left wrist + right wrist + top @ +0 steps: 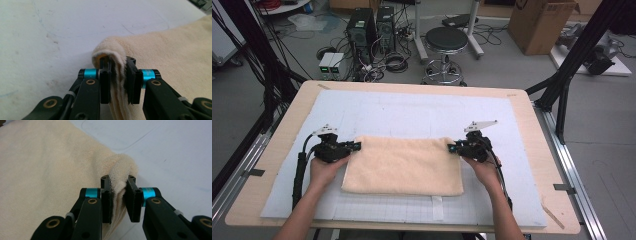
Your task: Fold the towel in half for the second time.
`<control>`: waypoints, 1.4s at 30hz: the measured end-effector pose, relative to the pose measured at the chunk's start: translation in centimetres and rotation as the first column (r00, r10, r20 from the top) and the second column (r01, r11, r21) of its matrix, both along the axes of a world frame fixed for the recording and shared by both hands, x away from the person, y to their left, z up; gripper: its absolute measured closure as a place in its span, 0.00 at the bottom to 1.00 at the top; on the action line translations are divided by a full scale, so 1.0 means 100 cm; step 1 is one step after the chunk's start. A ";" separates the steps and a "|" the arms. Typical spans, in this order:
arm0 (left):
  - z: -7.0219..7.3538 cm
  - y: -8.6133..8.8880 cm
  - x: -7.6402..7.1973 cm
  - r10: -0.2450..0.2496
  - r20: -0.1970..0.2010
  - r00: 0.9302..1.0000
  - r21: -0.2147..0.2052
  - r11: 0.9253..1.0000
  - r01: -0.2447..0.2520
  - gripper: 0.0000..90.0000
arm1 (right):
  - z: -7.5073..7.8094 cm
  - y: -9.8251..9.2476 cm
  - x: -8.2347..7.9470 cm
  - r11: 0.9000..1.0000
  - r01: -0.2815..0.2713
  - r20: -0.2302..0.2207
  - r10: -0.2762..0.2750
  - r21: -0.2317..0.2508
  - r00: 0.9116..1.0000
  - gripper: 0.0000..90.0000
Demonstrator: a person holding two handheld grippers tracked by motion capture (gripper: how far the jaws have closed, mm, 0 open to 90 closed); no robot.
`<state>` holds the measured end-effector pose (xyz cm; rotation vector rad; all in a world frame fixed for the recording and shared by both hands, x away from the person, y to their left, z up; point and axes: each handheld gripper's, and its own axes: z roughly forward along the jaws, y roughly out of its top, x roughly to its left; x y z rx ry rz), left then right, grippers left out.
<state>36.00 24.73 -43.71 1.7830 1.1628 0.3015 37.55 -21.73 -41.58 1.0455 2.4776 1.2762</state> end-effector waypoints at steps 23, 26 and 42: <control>0.004 -0.025 0.078 0.133 0.026 0.991 0.075 0.988 -0.135 0.77 | -0.007 -0.001 0.072 0.981 0.194 0.022 -0.194 -0.014 0.981 0.77; 0.006 -0.020 0.076 0.135 0.037 0.990 0.102 0.985 -0.138 0.68 | -0.010 -0.003 0.072 0.980 0.198 0.001 -0.198 0.002 0.980 0.67; 0.021 0.004 0.039 0.056 0.096 0.994 0.081 0.995 -0.064 0.55 | 0.015 -0.021 0.047 0.981 0.178 0.014 -0.180 0.072 0.984 0.45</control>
